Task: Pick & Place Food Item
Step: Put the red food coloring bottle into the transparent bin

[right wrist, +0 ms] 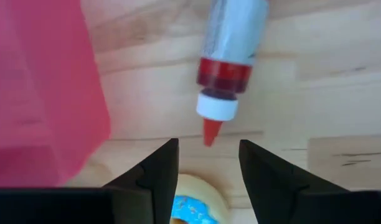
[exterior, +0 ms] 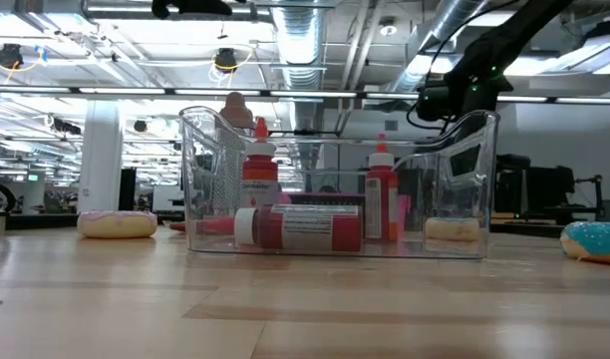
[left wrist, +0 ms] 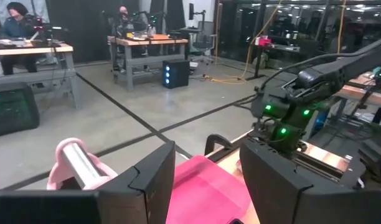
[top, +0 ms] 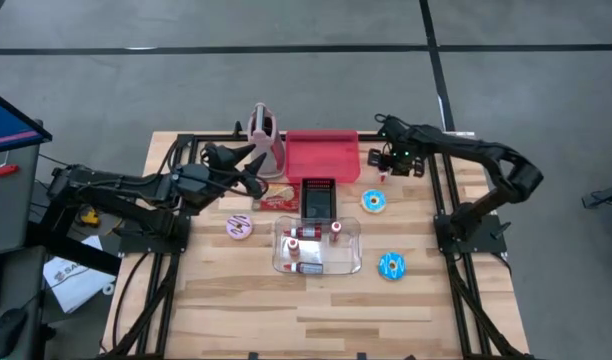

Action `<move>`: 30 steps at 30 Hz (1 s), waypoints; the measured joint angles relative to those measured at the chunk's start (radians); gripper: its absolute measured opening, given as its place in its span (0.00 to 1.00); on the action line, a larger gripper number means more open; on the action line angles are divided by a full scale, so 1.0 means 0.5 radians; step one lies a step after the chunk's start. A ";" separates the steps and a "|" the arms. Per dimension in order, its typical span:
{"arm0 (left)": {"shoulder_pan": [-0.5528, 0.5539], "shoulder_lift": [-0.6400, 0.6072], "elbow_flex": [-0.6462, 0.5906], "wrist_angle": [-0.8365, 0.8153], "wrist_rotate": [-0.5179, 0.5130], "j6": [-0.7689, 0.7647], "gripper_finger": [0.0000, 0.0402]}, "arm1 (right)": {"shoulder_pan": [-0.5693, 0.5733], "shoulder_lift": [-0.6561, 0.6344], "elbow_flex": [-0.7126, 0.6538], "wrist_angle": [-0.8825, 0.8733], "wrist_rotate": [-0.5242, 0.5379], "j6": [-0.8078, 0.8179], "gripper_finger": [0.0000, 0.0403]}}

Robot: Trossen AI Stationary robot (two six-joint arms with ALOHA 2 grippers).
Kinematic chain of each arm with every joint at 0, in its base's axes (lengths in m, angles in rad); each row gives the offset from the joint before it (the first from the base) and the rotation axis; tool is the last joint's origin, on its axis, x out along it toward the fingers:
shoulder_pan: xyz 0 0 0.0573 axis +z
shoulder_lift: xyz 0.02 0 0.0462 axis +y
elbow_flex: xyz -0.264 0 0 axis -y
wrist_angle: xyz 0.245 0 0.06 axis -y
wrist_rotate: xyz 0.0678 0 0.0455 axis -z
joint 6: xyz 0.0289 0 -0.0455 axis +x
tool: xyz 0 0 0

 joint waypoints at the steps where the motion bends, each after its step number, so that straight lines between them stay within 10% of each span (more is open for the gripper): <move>1: 0.000 0.000 0.000 0.002 0.018 0.000 0.44 | 0.022 0.018 0.000 0.015 0.004 0.030 0.40; 30: 0.000 -0.011 0.000 0.042 0.256 0.000 0.44 | -0.005 0.311 0.002 0.136 0.154 0.300 0.39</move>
